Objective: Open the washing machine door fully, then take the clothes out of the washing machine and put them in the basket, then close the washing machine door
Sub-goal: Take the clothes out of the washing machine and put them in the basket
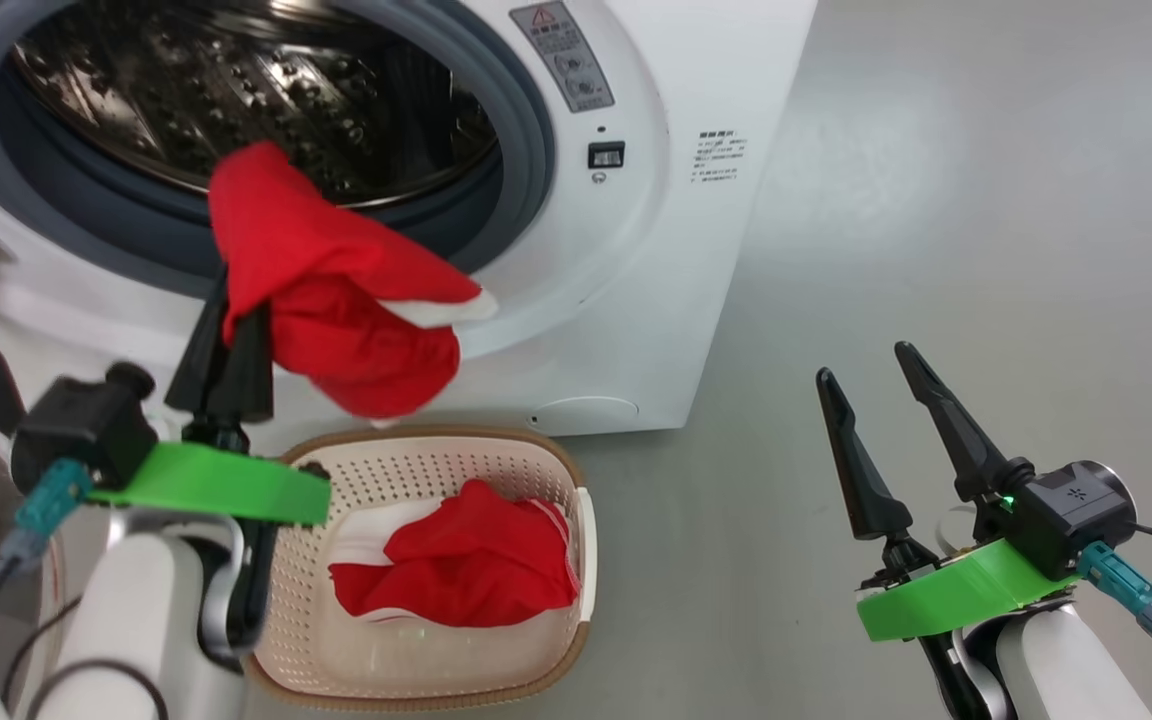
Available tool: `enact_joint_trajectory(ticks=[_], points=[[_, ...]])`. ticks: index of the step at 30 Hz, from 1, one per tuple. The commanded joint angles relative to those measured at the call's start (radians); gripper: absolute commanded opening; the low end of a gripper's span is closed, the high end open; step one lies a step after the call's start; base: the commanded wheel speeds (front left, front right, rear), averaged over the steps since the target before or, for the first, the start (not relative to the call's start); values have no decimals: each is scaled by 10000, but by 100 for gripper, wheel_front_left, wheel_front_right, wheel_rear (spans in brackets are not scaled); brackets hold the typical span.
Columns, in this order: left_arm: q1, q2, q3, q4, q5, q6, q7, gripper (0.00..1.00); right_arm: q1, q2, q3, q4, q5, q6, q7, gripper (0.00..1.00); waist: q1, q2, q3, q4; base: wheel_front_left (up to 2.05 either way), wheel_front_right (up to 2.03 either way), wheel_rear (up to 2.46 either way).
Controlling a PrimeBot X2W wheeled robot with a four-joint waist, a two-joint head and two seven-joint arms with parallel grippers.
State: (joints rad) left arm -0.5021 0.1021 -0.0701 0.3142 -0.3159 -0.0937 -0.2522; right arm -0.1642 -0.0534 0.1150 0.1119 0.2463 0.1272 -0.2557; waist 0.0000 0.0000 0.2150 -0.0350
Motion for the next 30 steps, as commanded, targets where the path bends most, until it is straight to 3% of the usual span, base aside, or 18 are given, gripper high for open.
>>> enact_joint_trajectory(ticks=[1, 11, 17, 23, 30], points=[[243, 190, 278, -604, 68, 109, 12, 0, 93, 32, 257, -230, 67, 35, -61, 100, 0, 0, -125, 33, 0, 0, 0], [1785, -10, 23, -2332, 5, 480, 357, 0, 196, 19, 204, -246, 52, 35, -61, 100, 0, 0, -207, 12, 0, 0, 0], [2302, -145, -92, -2586, -308, 531, 433, 0, 194, 20, 269, -245, 56, 35, -61, 100, 0, 0, -147, 6, 0, 0, 0], [2440, -252, -217, -2055, -619, 540, 448, 0, 126, 3, 249, -295, 66, 35, -61, 100, 0, 0, 114, 4, 0, 0, 0], [1942, -371, -479, -357, -903, 405, 249, 0, -27, -105, 261, -344, 50, 35, -61, 100, 0, 0, 680, 97, 0, 0, 0]])
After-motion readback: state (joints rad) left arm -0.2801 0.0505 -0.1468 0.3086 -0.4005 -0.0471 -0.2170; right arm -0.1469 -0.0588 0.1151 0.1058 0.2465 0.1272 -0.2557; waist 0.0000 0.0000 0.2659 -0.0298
